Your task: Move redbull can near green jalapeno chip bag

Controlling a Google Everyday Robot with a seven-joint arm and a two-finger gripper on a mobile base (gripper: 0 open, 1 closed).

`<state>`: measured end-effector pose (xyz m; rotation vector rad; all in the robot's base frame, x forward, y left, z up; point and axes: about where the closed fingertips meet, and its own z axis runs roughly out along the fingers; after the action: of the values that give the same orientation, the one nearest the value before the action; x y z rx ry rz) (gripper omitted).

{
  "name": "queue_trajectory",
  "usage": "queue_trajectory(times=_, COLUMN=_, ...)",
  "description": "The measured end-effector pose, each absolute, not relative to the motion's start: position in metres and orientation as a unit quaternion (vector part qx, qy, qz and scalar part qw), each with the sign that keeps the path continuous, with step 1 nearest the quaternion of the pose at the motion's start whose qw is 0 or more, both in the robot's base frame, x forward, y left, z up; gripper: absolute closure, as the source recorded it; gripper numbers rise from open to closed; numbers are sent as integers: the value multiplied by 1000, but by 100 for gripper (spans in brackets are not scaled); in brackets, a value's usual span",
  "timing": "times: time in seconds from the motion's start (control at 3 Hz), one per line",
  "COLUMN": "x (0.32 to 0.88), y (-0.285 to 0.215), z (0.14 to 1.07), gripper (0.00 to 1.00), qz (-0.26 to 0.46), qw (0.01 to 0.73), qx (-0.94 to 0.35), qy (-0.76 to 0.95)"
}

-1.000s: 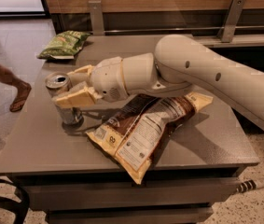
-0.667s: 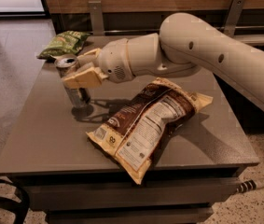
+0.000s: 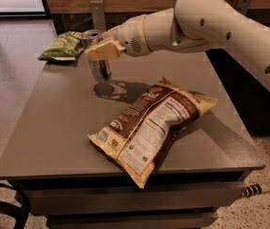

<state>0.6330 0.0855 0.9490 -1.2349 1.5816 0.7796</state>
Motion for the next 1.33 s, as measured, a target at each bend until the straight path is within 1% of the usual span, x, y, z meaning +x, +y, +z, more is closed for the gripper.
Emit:
queue_trajectory(times=0.33, x=681, y=62, z=948, gripper=100, qz=293, qw=508, qx=-474, qy=656)
queue_trajectory(times=0.67, x=707, y=52, z=946, gripper=100, qz=278, qw=529, qx=-457, qy=659)
queue_trajectory(times=1.0, x=736, y=49, z=945, gripper=100, qz=251, qw=541, qx=-450, qy=665)
queue_trajectory(times=1.33, x=769, y=71, z=941, gripper=100, qz=252, qw=530, qx=-455, qy=670)
